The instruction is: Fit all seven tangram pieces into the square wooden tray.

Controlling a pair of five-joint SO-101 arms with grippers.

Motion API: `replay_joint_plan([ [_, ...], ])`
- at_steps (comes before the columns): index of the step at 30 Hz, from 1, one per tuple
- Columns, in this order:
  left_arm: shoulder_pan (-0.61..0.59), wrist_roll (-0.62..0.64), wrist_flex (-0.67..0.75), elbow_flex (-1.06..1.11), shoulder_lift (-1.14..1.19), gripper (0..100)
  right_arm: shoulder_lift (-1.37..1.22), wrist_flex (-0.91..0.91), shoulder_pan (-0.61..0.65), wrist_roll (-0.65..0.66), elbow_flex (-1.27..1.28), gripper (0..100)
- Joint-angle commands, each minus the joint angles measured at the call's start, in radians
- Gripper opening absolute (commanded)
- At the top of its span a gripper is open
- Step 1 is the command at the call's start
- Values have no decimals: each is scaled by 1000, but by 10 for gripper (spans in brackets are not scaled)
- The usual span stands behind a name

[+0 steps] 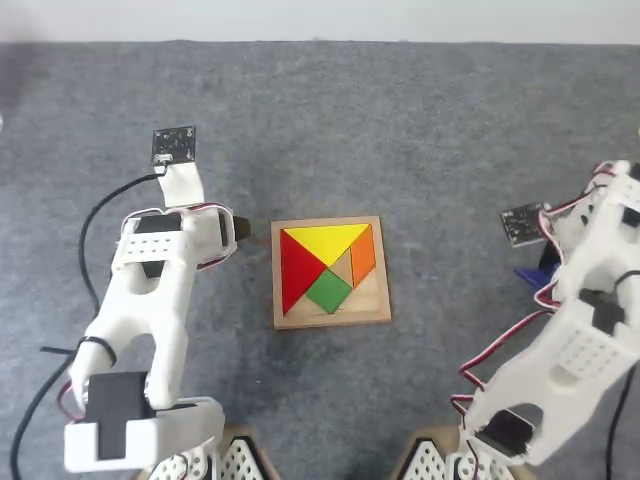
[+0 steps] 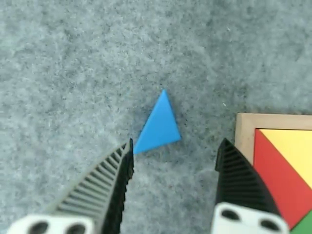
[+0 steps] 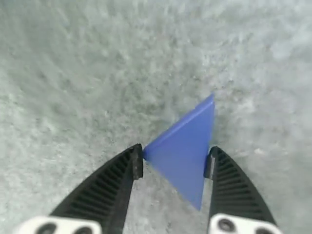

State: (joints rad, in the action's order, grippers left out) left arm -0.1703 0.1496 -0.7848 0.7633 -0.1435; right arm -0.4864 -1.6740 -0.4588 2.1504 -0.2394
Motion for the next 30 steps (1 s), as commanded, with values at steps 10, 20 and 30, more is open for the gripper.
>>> replay_joint_plan([
  [10, 3, 9, 15, -4, -37, 270, 321, -104, 585, -341, -6, 158],
  [20, 5, 9, 15, -2, -37, 270, 435, 79, 941, -391, 338, 158],
  [30, 41, 9, 15, 12, -37, 270, 458, 216, 1086, -388, 509, 158],
])
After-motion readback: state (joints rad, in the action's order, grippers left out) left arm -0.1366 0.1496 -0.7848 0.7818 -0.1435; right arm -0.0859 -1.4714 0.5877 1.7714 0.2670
